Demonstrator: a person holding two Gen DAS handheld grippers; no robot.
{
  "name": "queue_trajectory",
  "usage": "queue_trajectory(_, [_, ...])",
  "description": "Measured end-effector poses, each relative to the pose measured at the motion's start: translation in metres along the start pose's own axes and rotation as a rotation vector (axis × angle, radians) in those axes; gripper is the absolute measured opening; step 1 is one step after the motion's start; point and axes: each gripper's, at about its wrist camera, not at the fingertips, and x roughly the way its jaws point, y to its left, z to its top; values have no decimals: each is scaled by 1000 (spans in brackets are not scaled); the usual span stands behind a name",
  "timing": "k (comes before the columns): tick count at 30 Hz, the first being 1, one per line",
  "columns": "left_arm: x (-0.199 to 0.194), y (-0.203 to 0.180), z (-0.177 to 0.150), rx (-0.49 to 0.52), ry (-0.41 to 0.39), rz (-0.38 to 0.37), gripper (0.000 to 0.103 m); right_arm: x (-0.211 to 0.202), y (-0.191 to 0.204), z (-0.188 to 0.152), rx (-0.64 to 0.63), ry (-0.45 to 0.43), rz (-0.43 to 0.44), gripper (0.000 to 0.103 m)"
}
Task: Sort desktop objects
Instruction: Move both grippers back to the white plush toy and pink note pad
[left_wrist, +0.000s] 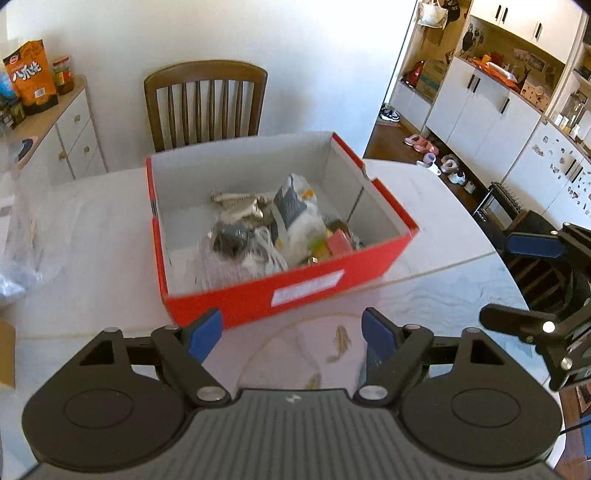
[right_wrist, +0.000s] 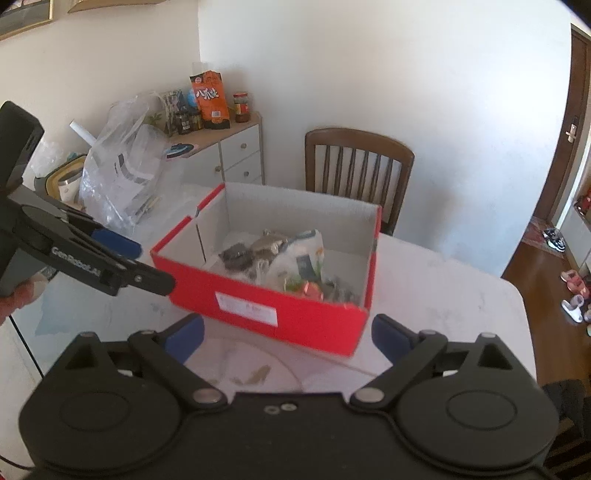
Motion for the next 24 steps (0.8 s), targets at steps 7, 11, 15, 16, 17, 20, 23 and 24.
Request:
queue_trajectory(7, [-1,-12,-36,28,11,9,86,-15,-8,-37,50,35,-38,99])
queue_trajectory(11, [6,-24,-63,46,27,-7,100,-14,-11,-72,105,86,-69,99])
queue_trajectory(15, [23,-38,-92,55,74,-28,101,-9,-11,-107,141,139,-111,99])
queue_trajectory(16, [27,-42,-99,60,81,-34,102,-7,-11,-116,148,155,-117,99])
queue_trajectory(17, [31,-46,-106,68,87,-36,102,-5,-10,-124,152,167,-125,99])
queue_trajectory(20, [39,-60,-123,104,97,-37,102,1,-7,-144,166,202,-152,98])
queue_trajectory(23, [48,-71,-136,117,104,-40,102,7,-4,-159,181,225,-171,96])
queue_trajectory(24, [50,-74,-139,124,103,-36,102,9,-3,-163,189,231,-174,96])
